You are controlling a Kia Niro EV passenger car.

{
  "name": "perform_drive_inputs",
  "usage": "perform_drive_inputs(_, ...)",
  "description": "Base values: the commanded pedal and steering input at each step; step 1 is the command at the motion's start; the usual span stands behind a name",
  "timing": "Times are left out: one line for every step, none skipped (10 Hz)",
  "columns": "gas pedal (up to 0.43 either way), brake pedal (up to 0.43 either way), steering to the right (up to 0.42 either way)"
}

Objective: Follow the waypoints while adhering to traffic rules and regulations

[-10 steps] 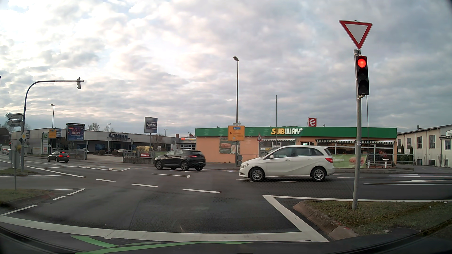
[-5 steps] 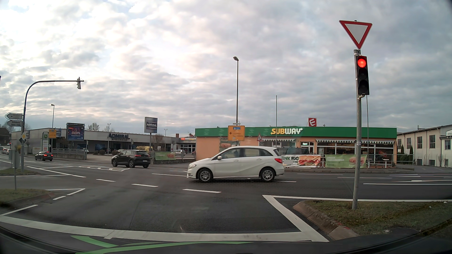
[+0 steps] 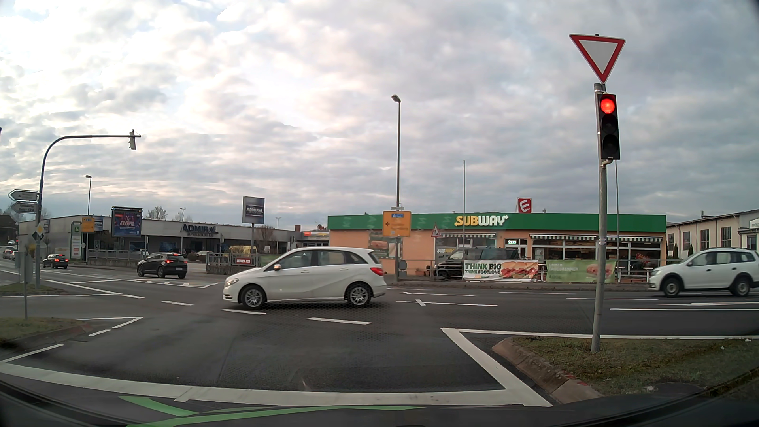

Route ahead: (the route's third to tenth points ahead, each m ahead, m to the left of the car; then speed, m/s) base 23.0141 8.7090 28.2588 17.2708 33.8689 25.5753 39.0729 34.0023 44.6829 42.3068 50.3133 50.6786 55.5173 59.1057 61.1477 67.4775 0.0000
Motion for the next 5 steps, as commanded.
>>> perform_drive_inputs(0.000, 0.329, 0.047)
perform_drive_inputs(0.000, 0.329, 0.047)
perform_drive_inputs(0.000, 0.329, 0.048)
perform_drive_inputs(0.000, 0.329, 0.048)
perform_drive_inputs(0.000, 0.329, 0.048)
